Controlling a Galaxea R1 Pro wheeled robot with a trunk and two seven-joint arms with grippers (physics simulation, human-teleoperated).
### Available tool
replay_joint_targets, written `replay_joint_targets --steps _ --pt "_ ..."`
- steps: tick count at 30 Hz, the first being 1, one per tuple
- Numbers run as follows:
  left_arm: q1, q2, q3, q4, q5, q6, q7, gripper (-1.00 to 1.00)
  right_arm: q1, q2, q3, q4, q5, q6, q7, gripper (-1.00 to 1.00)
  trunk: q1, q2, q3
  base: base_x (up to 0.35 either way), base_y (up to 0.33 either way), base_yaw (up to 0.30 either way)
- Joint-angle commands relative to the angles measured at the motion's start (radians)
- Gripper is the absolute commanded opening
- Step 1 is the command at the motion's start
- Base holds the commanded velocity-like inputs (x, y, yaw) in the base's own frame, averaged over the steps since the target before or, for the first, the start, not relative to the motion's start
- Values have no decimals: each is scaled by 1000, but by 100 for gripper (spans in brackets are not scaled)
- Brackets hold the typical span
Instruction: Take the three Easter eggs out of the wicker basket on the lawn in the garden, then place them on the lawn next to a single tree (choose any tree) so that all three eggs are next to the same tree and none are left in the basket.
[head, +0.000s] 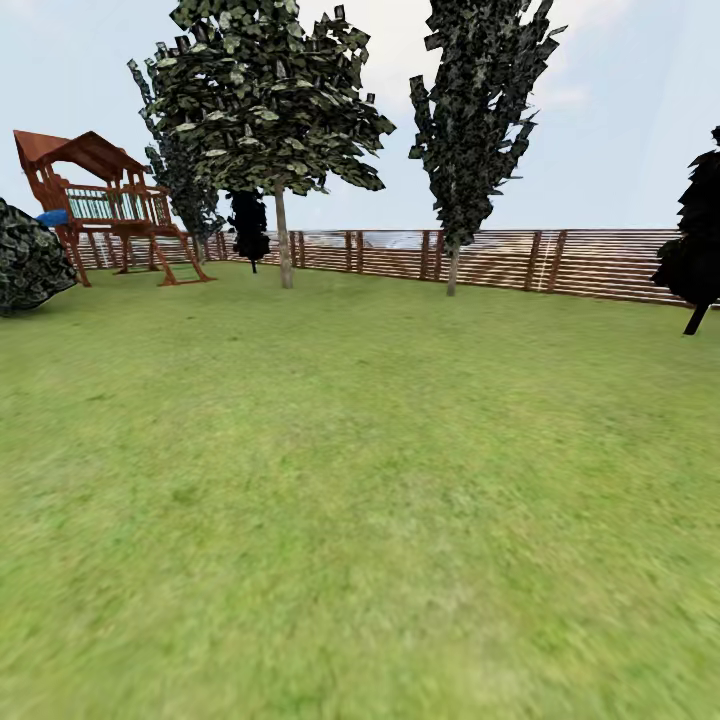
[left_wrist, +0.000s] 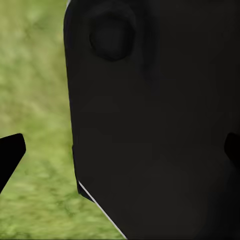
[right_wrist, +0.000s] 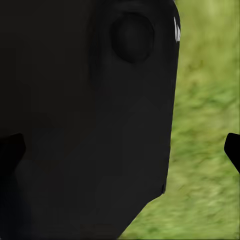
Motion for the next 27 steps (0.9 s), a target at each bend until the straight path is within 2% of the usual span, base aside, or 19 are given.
replay_joint_targets --steps 1,16,27 --pt "0 6 3 -3 0 1 -2 100 1 3 3 -6 -2 -6 6 100 0 0 0 0 0 0" --pt "0 8 0 -3 2 0 1 100 1 1 0 -4 -2 -7 9 100 0 0 0 0 0 7" --pt "0 11 0 -3 6 -16 3 100 1 2 8 -3 11 -3 9 100 0 0 0 0 0 226"
